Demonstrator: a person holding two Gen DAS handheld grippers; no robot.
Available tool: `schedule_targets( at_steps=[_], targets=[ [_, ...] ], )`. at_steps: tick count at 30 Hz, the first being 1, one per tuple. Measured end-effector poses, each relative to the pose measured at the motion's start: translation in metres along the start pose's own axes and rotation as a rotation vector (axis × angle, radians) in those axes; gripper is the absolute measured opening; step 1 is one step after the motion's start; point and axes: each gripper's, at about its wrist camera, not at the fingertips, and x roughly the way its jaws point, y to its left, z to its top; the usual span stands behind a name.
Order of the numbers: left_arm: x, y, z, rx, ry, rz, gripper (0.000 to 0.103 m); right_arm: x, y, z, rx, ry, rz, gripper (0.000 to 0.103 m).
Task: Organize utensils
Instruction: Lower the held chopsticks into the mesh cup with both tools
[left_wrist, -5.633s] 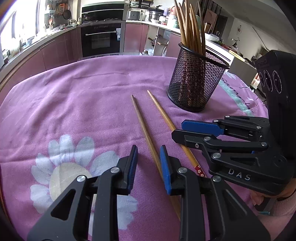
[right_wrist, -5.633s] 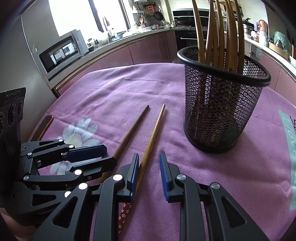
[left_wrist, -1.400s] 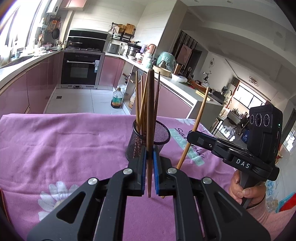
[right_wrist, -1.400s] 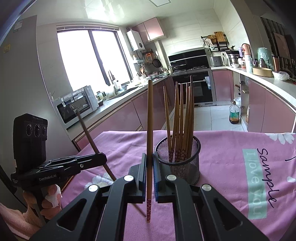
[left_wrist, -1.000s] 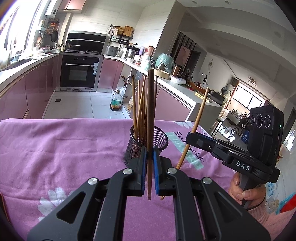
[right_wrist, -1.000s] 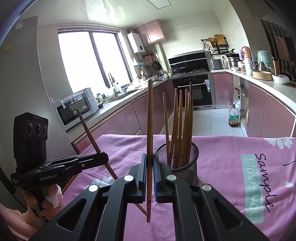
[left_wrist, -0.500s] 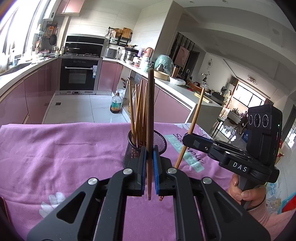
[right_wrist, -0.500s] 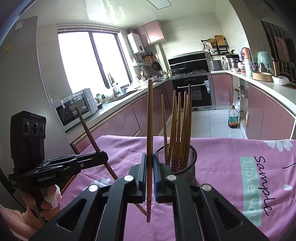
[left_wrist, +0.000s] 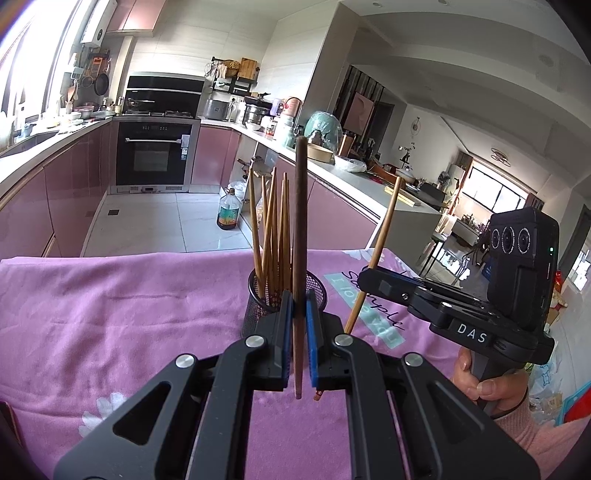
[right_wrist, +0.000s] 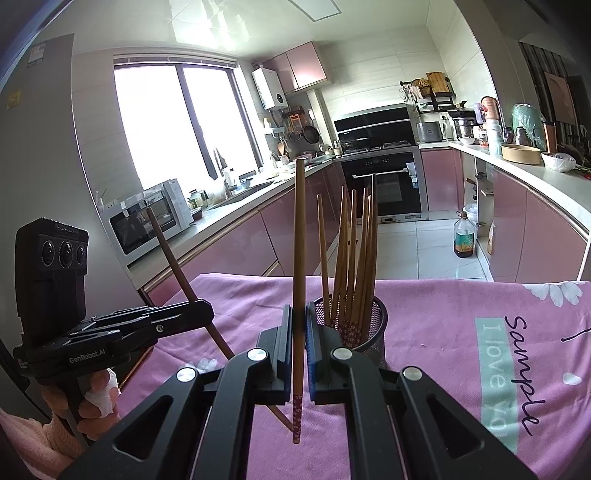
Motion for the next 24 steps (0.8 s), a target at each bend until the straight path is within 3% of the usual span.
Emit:
schedule_targets(
  at_steps=[24],
  targets=[
    [-0.012,-0.007,0.014,0.038,-0.042,-0.007,0.008,0.002,0.0,0.021,-0.024,-0.045,0.007,0.005]
  ],
)
